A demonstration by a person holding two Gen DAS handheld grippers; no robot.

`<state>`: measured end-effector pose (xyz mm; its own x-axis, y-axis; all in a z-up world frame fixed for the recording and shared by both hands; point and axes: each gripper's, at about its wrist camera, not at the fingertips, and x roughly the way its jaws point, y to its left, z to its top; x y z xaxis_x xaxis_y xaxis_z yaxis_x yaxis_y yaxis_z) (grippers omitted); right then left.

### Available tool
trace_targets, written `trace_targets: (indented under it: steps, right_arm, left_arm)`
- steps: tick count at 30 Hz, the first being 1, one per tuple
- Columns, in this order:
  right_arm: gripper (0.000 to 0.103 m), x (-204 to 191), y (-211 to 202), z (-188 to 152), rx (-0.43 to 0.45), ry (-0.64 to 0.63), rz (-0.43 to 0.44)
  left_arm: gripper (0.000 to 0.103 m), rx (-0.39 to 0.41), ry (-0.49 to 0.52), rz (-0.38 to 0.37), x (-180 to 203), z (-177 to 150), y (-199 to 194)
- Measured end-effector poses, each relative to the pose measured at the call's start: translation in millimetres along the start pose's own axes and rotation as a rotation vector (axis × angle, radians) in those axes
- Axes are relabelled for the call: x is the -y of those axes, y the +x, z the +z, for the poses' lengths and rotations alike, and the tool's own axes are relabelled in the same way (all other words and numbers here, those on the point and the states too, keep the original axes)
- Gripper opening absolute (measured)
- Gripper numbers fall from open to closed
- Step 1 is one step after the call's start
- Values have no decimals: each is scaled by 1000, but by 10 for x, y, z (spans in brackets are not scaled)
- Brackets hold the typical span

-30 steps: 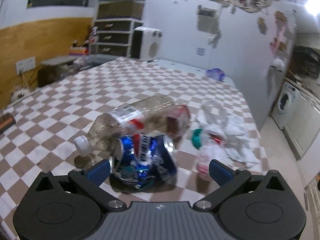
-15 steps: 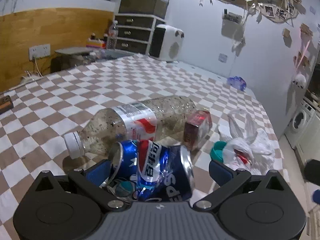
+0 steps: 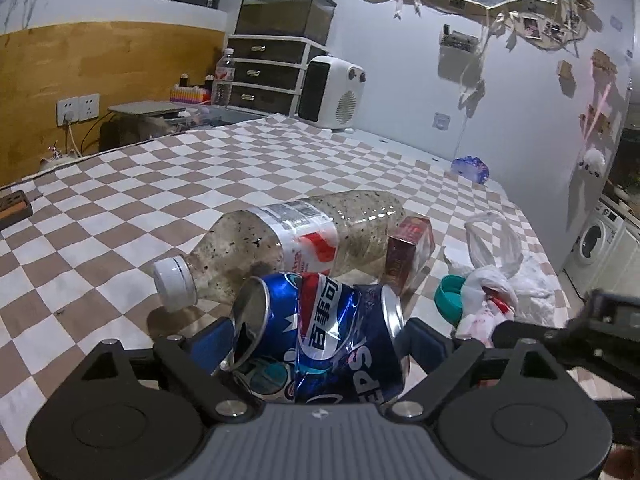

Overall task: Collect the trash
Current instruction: 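Close the left gripper on the Pepsi can while the right gripper grasps the white bag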

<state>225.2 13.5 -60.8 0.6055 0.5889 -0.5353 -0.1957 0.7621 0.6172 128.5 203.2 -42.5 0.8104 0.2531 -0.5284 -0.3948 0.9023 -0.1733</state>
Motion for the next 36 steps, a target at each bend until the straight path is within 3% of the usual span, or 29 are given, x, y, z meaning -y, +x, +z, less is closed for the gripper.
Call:
trace_targets:
  steps: [4,8,19,27,36]
  right_arm:
    - [38,-9,30,-19,-46,-28,32]
    - [29,29,-29,-68,-74,-75,39]
    - [27,282,-664,-245,-124,-228,42]
    - [28,493,-1109,-410,-141,-278,33]
    - [34,571,-1283,-435,-82,-321,1]
  left_arm:
    - [90,15,33,-28,21,-51,-133]
    - [90,23,37,-70,7,-108,-271]
    - [90,23,76,-215,74,-284,-610]
    - [92,4,199,-102,249,-424,-671]
    - [96,-2,266,1,405,-435,-674]
